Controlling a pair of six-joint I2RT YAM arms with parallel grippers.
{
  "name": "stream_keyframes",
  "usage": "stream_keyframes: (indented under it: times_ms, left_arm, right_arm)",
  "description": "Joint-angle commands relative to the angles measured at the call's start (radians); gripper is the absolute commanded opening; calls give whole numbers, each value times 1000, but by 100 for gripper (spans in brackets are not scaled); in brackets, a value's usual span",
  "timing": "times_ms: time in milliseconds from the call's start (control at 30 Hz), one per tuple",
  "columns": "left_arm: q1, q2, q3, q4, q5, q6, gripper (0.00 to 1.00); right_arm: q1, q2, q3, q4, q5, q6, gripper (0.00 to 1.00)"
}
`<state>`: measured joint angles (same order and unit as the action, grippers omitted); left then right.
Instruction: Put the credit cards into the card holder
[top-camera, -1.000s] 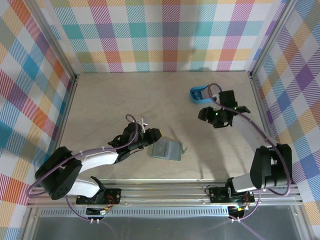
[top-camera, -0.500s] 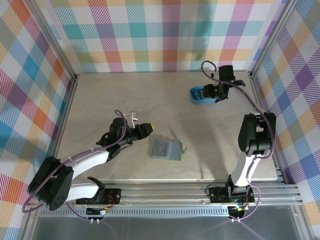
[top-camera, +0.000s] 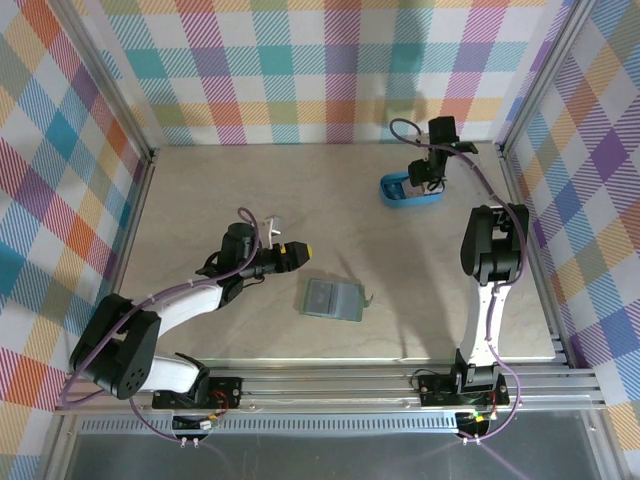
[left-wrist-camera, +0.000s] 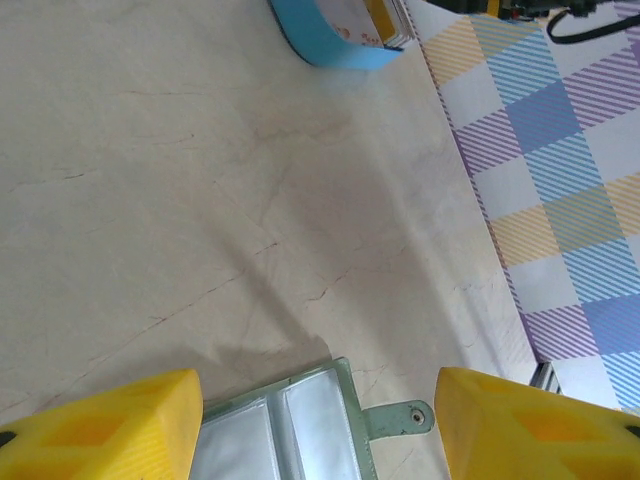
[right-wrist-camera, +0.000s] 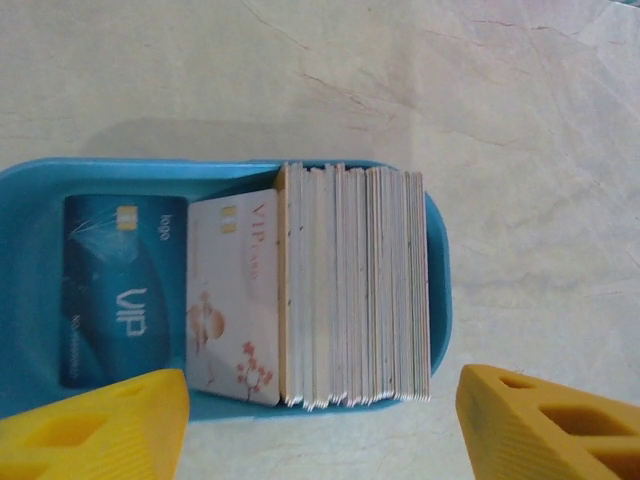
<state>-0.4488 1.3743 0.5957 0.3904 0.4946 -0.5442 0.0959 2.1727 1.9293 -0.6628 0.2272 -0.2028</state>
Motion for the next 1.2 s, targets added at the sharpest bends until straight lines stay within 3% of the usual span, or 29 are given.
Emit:
stream_keyframes:
  times_ms: [0,100,167,467,1167]
  left_arm:
    - [13,18,48,-11,45,55,64]
    - [18,33,58,-22,48,71,64]
    - [22,46,61,-22,56,75,64]
    - [35,96,70,-13,84,75,64]
    - [47,131,54,82,123,15,63]
  right_arm:
    - [7,57,76,-65,34,-50,77]
    - [7,123,165,-107,38,-55,83]
    - [8,175,235,-146,47,-56,100]
    - [37,291,381,-181,115,-87,99]
    - [45,274,335,-161,120,-102,99]
